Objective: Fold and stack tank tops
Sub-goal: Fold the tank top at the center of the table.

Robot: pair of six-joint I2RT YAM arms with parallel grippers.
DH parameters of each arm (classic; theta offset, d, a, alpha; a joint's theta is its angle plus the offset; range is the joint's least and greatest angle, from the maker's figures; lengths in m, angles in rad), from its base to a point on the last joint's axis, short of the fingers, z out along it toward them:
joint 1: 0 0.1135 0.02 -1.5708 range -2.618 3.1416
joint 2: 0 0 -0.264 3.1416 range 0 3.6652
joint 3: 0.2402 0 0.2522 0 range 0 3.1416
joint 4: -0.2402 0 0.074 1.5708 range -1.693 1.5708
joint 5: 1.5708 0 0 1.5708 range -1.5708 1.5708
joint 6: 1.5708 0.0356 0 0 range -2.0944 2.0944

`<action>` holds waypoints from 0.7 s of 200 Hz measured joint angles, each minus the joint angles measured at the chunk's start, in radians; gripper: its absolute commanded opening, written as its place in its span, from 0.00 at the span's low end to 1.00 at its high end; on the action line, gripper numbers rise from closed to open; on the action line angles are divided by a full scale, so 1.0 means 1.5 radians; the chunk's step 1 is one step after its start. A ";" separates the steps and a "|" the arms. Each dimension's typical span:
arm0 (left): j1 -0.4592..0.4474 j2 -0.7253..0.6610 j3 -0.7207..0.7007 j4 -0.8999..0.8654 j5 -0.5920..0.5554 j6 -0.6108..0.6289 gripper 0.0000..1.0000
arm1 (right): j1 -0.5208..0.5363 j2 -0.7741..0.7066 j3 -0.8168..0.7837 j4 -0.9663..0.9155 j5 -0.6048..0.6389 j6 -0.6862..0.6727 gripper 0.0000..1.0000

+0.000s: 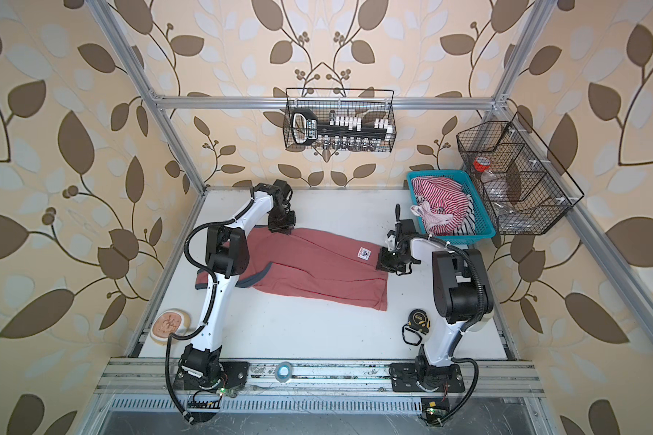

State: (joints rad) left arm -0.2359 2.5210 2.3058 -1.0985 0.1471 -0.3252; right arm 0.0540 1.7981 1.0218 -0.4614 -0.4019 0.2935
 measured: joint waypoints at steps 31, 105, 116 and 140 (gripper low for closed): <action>0.007 -0.067 -0.098 0.051 0.014 -0.022 0.00 | -0.001 -0.004 -0.003 0.002 0.001 0.000 0.00; 0.037 -0.269 -0.369 0.255 0.102 -0.146 0.00 | -0.011 -0.027 -0.009 -0.011 0.006 -0.007 0.00; 0.037 -0.288 -0.414 0.285 0.109 -0.167 0.00 | -0.012 -0.028 -0.010 -0.012 0.007 -0.008 0.00; 0.036 -0.318 -0.527 0.343 0.115 -0.216 0.01 | -0.014 -0.029 -0.016 -0.014 0.010 -0.010 0.00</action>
State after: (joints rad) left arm -0.1818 2.0434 1.5146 -0.5838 0.3202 -0.6498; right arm 0.0322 1.7550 0.9981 -0.4831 -0.3874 0.2787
